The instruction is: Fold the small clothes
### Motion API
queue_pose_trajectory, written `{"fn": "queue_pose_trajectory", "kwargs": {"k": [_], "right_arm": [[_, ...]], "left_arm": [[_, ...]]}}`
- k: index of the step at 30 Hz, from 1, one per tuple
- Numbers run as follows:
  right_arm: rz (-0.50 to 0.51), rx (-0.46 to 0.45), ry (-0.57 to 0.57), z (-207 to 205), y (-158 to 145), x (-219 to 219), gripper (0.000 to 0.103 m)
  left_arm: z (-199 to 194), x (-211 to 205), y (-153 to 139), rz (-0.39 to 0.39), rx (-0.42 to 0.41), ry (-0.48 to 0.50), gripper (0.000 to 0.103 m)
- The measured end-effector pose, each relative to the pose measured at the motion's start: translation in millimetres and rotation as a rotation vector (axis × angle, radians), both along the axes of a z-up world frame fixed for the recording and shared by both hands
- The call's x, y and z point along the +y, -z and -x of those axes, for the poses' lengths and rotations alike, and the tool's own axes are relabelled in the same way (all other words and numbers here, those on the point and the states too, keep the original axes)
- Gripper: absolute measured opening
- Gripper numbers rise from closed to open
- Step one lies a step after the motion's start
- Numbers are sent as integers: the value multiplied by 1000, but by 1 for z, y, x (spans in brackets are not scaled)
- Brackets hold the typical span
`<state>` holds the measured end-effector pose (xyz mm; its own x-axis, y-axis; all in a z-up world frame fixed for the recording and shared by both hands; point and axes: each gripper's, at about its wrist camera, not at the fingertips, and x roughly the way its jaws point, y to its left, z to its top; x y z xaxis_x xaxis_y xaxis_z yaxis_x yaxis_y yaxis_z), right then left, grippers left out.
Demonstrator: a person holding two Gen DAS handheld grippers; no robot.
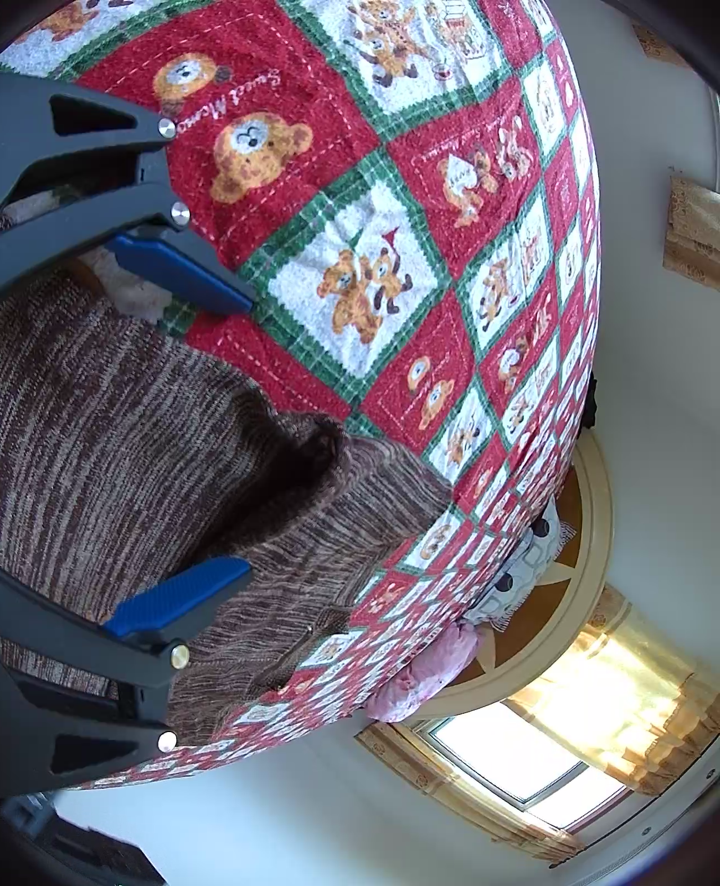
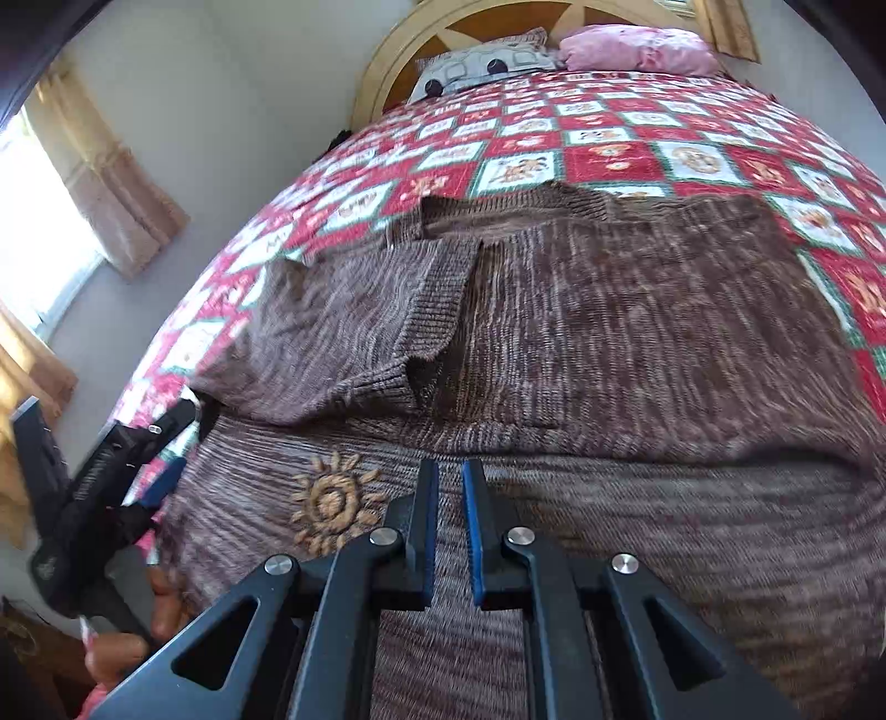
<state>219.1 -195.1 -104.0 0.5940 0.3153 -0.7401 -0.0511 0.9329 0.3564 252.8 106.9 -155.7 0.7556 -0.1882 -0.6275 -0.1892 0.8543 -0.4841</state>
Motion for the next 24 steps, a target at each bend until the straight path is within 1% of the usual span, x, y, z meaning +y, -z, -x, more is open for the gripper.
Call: {"fn": "queue_pose_trajectory", "kwargs": {"k": [3, 5, 7, 9, 10, 11, 13, 14, 15, 17, 18, 20, 23, 24], "right_arm": [[-9, -80, 12, -12, -20, 5, 9], [-24, -108, -2, -32, -27, 16, 9], [15, -68, -27, -53, -19, 33, 9], [19, 14, -65, -63, 2, 45, 9], [34, 45, -73, -61, 15, 49, 9], [35, -16, -67, -53, 14, 47, 9], [47, -37, -71, -39, 12, 44, 10], [45, -29, -71, -33, 9, 42, 13], [31, 3, -78, -23, 4, 37, 15], [9, 45, -92, -5, 0, 26, 15], [-2, 51, -96, 13, -6, 15, 15], [4, 25, -86, 39, -16, -3, 15], [26, -38, -12, 99, -36, -47, 16], [23, -49, 20, 119, -42, -64, 21]], "left_arm": [[0, 1, 1, 0, 0, 0, 92], [0, 0, 0, -2, 0, 0, 92], [0, 0, 0, -3, 1, -1, 92], [0, 0, 0, -2, 0, 0, 93], [-1, -1, 0, -5, 1, 4, 94], [-1, -2, 0, -11, 3, 6, 94], [-4, -2, 1, -22, 8, 10, 95], [-5, -1, 1, -22, 9, 12, 96], [-5, 0, 2, -17, 8, 15, 96], [-6, 2, 3, -6, 5, 19, 98], [-6, 3, 4, 1, 3, 24, 99], [-6, 4, 4, 13, -1, 34, 100], [-3, 4, 3, 14, -2, 57, 100], [0, 6, 3, 17, -3, 76, 100]]}}
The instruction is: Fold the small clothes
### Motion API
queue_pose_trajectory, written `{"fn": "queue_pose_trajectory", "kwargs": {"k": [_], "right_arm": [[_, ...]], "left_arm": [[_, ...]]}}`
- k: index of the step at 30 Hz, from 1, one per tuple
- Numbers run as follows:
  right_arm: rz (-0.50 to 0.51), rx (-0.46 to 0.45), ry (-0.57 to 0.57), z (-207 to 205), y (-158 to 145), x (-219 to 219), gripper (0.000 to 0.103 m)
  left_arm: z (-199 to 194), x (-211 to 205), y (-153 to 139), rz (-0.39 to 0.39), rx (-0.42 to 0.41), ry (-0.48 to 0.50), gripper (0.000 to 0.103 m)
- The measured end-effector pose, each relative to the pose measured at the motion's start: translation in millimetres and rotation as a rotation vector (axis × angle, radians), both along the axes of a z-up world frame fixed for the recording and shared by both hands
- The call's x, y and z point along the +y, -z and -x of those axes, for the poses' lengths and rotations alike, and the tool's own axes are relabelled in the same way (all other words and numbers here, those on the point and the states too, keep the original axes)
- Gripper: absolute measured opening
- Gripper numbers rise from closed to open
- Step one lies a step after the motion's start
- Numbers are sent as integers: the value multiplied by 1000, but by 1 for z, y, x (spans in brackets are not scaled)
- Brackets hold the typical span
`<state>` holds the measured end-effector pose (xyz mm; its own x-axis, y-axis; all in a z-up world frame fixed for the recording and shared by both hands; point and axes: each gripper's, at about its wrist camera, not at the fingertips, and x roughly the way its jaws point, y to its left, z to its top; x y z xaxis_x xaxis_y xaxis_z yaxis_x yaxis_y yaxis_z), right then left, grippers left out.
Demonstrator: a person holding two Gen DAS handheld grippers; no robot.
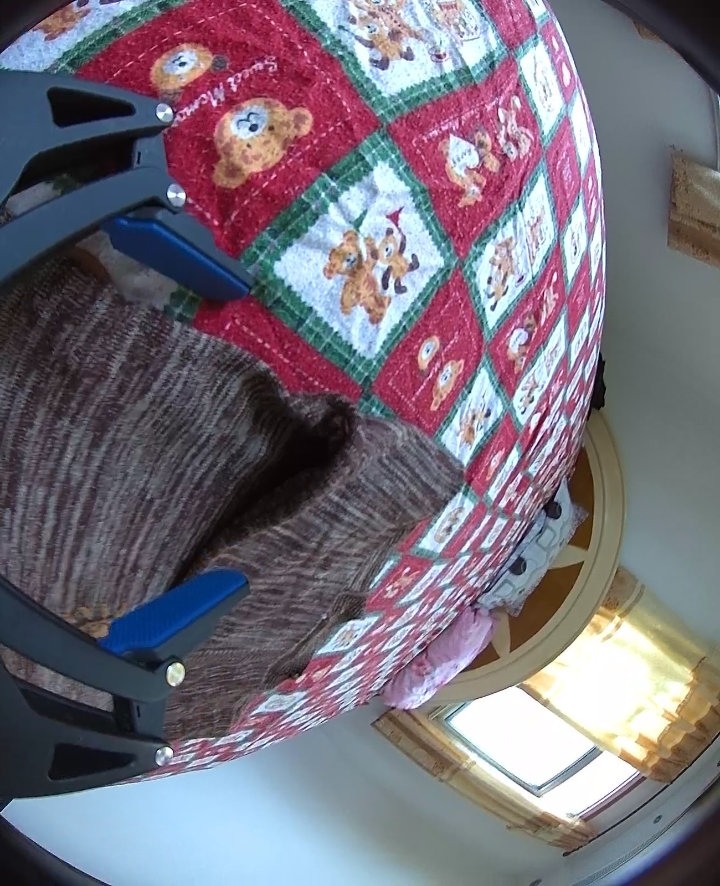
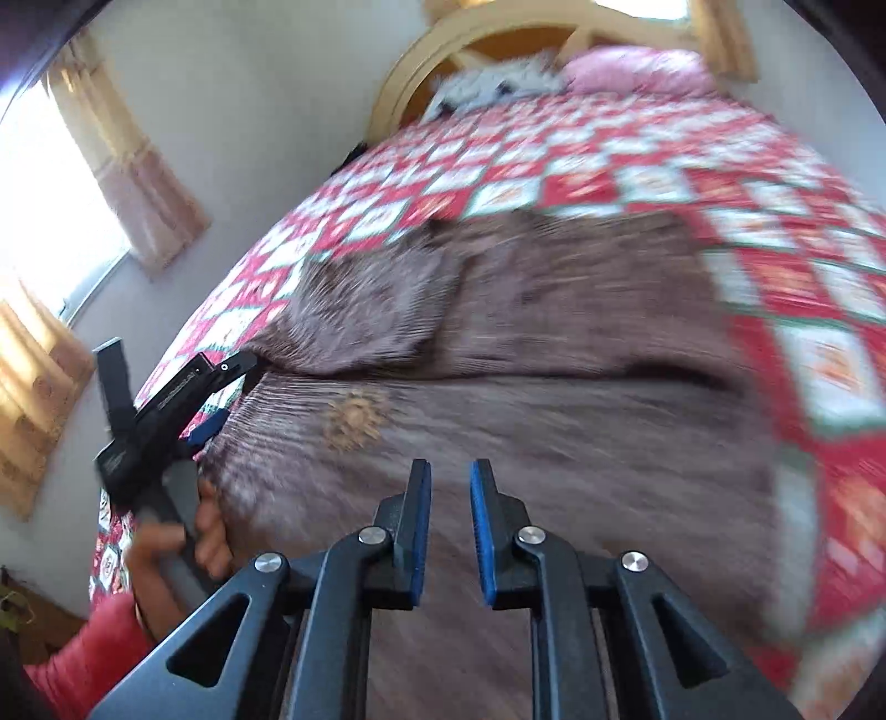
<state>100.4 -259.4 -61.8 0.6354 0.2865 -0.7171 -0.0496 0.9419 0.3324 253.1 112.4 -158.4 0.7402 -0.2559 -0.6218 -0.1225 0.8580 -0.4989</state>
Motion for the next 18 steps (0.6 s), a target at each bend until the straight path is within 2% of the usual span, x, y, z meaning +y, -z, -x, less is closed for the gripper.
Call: {"fn": "queue_pose_trajectory", "kwargs": {"k": [1, 3, 4, 6, 8, 12, 15, 18], "right_arm": [[-7, -7, 41, 25, -5, -20, 26], [-11, -28, 120, 70, -15, -55, 48], [-4, -44, 157, 92, -21, -70, 50], [30, -67, 226, 141, -37, -99, 51], [42, -51, 260, 172, -47, -118, 51], [-5, -45, 252, 220, -49, -131, 51], [-6, -39, 205, 227, -33, -111, 51], [-65, 4, 133, 219, -7, -84, 51]], "left_arm": [[3, 1, -1, 1, 2, 23, 100], [11, 1, -3, -12, 11, 80, 100], [18, 1, -6, -30, 17, 125, 100], [37, 3, -13, -70, 30, 214, 100], [57, 6, -19, -95, 27, 270, 100], [112, 23, -35, -143, -1, 354, 100], [142, 28, -41, -163, -13, 399, 100], [171, 29, -40, -202, -12, 458, 100]]}}
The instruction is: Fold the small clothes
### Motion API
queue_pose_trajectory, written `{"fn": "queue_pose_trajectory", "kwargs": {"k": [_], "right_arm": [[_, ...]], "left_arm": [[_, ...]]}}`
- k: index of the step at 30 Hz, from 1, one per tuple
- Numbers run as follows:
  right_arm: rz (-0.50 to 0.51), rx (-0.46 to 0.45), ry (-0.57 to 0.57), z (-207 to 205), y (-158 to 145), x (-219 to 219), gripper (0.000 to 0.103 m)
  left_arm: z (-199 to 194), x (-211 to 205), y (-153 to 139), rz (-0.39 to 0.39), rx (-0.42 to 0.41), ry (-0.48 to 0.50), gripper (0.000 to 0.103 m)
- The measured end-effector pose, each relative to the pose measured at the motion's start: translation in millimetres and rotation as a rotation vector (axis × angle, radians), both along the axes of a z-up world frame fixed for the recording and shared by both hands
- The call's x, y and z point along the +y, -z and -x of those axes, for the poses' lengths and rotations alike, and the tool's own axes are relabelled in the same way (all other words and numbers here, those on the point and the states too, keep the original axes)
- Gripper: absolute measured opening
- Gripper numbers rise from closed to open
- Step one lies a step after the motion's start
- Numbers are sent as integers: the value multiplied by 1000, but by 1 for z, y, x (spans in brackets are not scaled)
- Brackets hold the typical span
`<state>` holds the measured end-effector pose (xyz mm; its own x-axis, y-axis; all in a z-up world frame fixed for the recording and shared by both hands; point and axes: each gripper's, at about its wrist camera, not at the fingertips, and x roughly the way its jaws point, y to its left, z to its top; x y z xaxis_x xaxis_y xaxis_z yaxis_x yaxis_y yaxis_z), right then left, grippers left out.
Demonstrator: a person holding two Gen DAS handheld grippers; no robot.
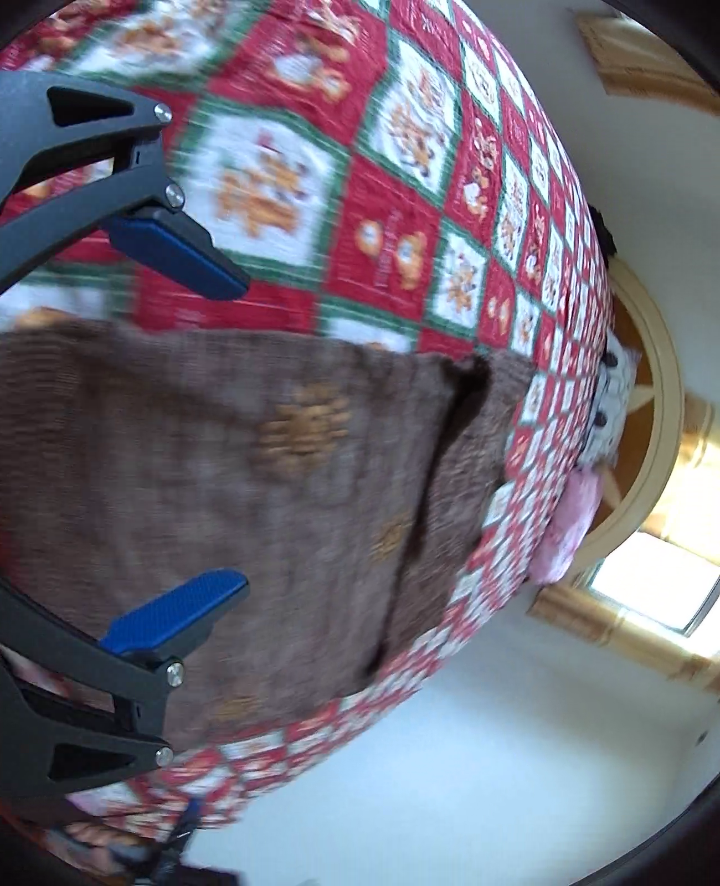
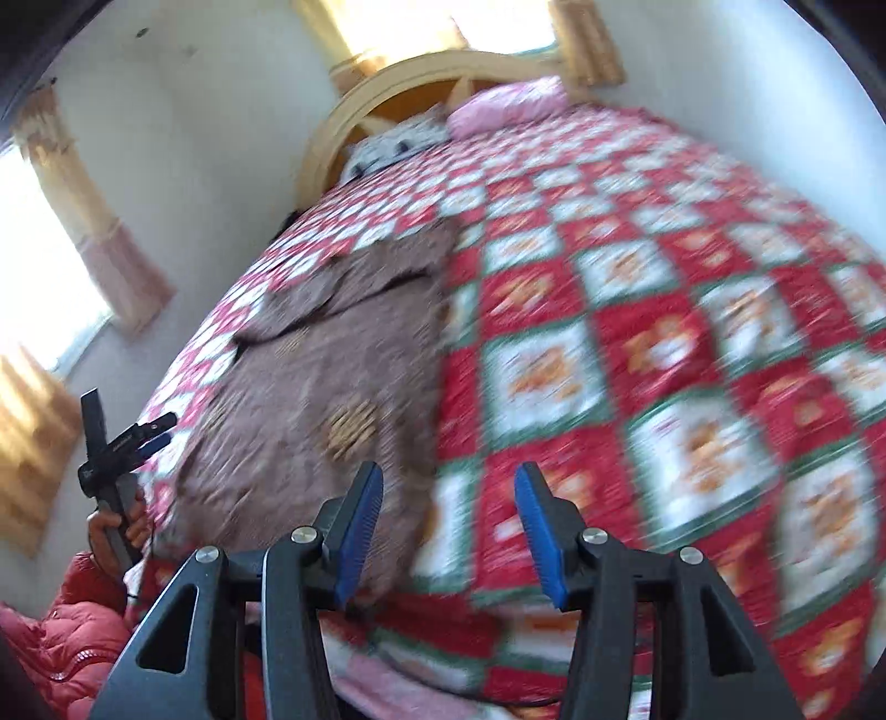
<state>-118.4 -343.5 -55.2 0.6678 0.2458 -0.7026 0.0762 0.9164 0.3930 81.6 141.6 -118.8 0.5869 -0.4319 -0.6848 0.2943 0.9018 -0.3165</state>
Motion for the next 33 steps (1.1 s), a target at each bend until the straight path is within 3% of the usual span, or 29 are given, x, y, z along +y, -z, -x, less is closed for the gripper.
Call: {"fn": "queue_pose_trajectory", "kwargs": {"k": [3, 6, 13, 14, 19, 23, 25, 26, 27, 28, 29, 30, 33], "right_arm": [[-17, 54, -41, -10, 22, 20, 51], [10, 105, -79, -14, 37, 39, 51], [140, 103, -105, -18, 42, 64, 51], [155, 104, -115, -19, 42, 68, 51], [172, 100, -147, -19, 43, 79, 51], [177, 95, -149, -23, 44, 82, 51], [200, 96, -156, -25, 45, 87, 51], [220, 99, -158, -25, 45, 88, 46], [250, 103, -158, -26, 45, 91, 33], [276, 109, -157, -26, 45, 92, 26], [278, 111, -157, -27, 46, 90, 17], [250, 109, -157, -27, 46, 87, 13], [207, 108, -152, -27, 47, 80, 9]], "left_arm": [[27, 11, 10, -7, -3, 22, 100], [27, 14, 17, -18, 61, 57, 100], [32, 22, 33, 2, 123, 65, 98], [33, 23, 36, 15, 136, 66, 93], [39, 19, 36, 40, 150, 101, 84], [43, 10, 37, 0, 130, 114, 82], [42, 6, 37, -18, 124, 115, 74], [43, 5, 36, -20, 126, 112, 65], [43, 5, 36, -17, 132, 107, 52], [41, 6, 37, -12, 142, 101, 46], [40, 9, 37, -7, 151, 92, 32], [39, 10, 39, -3, 166, 77, 21], [38, 17, 40, 19, 193, 50, 13]]}}
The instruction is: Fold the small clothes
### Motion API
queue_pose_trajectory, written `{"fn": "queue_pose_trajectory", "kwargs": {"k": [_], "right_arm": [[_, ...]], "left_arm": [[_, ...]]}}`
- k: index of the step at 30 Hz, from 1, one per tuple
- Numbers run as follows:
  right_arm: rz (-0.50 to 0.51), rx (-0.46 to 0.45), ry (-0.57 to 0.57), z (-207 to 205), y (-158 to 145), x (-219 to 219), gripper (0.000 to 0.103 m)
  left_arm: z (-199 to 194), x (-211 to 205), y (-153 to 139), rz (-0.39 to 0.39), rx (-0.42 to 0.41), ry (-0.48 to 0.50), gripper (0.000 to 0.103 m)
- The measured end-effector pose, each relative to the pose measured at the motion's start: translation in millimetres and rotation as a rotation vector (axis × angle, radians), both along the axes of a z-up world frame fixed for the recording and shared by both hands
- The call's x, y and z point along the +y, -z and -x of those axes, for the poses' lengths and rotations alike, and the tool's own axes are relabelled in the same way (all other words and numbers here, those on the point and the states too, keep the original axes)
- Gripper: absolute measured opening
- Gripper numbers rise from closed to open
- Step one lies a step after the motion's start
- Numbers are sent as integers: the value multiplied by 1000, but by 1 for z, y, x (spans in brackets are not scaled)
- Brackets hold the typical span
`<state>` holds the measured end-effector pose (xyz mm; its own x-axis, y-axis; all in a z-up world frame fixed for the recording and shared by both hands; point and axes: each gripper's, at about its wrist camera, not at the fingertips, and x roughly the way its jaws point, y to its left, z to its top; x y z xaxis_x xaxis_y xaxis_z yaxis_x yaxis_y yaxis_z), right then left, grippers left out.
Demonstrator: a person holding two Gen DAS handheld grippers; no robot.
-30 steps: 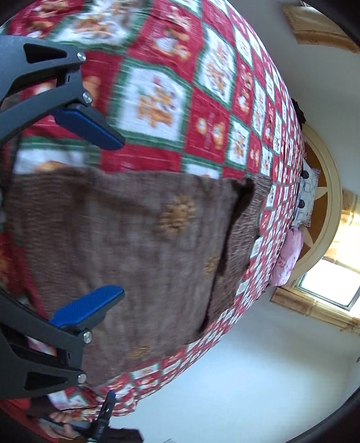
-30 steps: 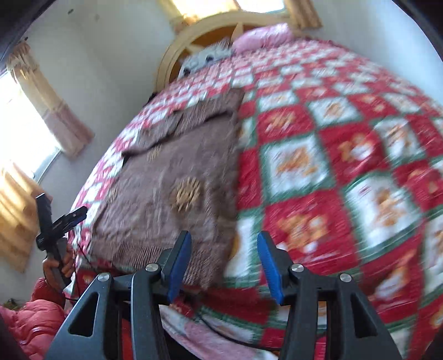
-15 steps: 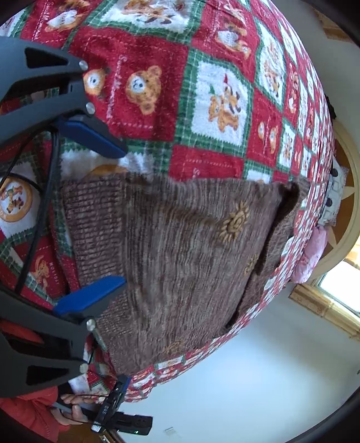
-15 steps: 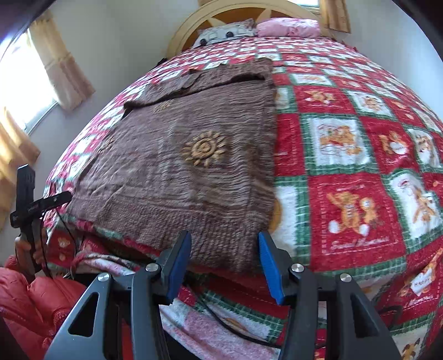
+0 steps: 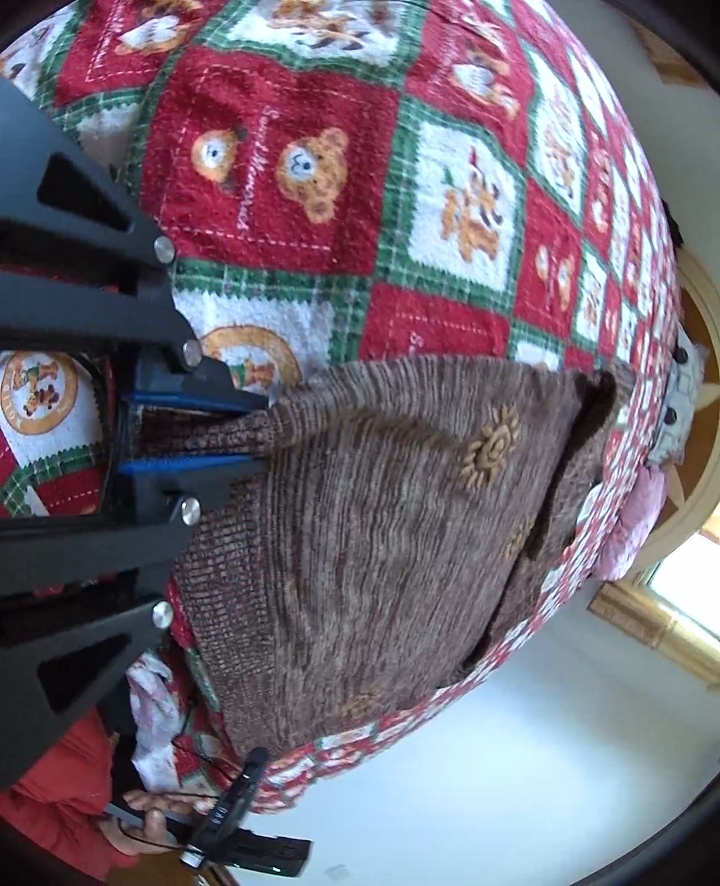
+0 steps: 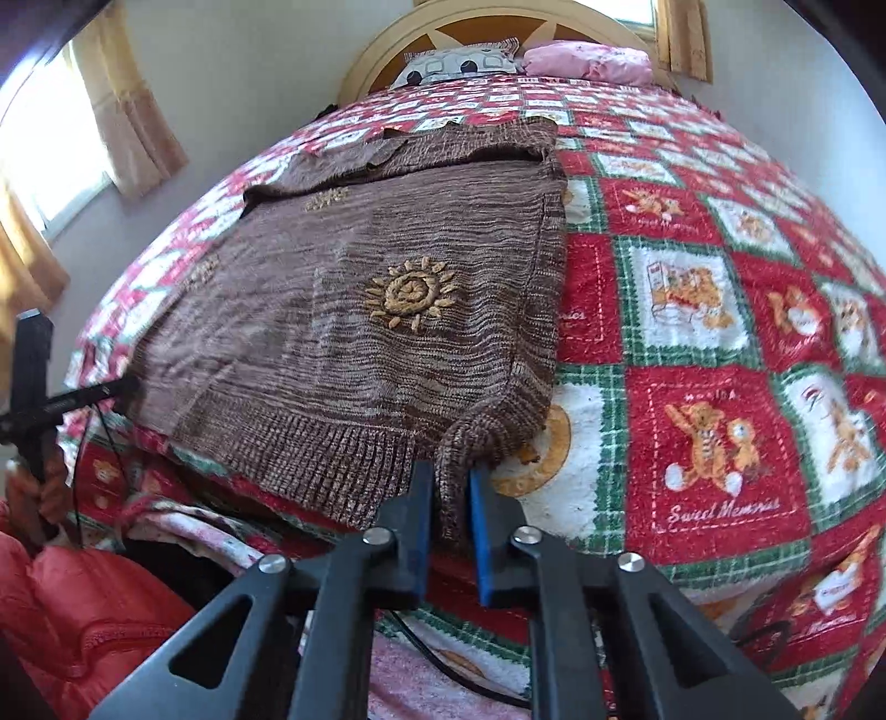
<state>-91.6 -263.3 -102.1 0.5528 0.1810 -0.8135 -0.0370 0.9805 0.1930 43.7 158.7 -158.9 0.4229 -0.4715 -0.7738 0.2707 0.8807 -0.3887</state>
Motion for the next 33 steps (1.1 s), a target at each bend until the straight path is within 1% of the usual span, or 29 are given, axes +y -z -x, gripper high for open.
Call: {"fn": "queue_pose_trajectory", "kwargs": {"k": [2, 4, 7, 10, 12, 14, 17, 19, 20, 21, 23, 25, 27, 28, 29, 30, 31, 32, 33], "right_arm": [[-67, 16, 8, -1, -1, -6, 8], [-211, 22, 15, -1, -6, -14, 7], [-370, 3, 29, -7, -18, -27, 7], [-509, -28, 46, -21, -30, -40, 7], [-572, -49, 59, -38, -38, -49, 7], [-593, -67, 76, -55, -46, -54, 7], [-645, -84, 112, -87, -50, -66, 7], [-642, -88, 145, -110, -49, -74, 7], [-637, -85, 156, -120, -48, -76, 7], [-632, -78, 170, -131, -44, -79, 7], [-610, -54, 198, -151, -33, -84, 7], [-580, -22, 222, -170, -19, -88, 7], [-572, 0, 243, -181, -7, -91, 8], [-587, 11, 263, -186, 0, -94, 8], [-615, 11, 279, -189, 4, -98, 8], [-637, 11, 285, -190, 8, -101, 8], [-666, 7, 288, -192, 12, -104, 8], [-680, 4, 292, -195, 14, -107, 8], [-685, 2, 297, -198, 16, -109, 8]], "left_arm": [[-2, 3, -2, 46, 27, -8, 11], [-4, 6, -9, 98, 31, -16, 11], [-11, 9, -29, 164, 17, -23, 11], [-27, 8, -51, 193, -20, -34, 11], [-38, 5, -61, 204, -39, -45, 11], [-59, -2, -72, 195, -60, -55, 11], [-91, -6, -73, 166, -67, -72, 11], [-119, -13, -67, 151, -41, -83, 11], [-131, -18, -63, 131, -33, -87, 11], [-148, -25, -55, 92, -16, -90, 11], [-170, -36, -42, 45, 23, -100, 12], [-185, -40, -32, 24, 56, -91, 13], [-192, -42, -29, 14, 73, -77, 20], [-197, -38, -30, 26, 76, -67, 23], [-197, -33, -33, 37, 68, -65, 34], [-198, -29, -36, 38, 53, -71, 52], [-198, -21, -43, 32, 10, -83, 61], [-198, -16, -49, 32, -14, -86, 76], [-196, -7, -57, 41, -56, -82, 85]]}}
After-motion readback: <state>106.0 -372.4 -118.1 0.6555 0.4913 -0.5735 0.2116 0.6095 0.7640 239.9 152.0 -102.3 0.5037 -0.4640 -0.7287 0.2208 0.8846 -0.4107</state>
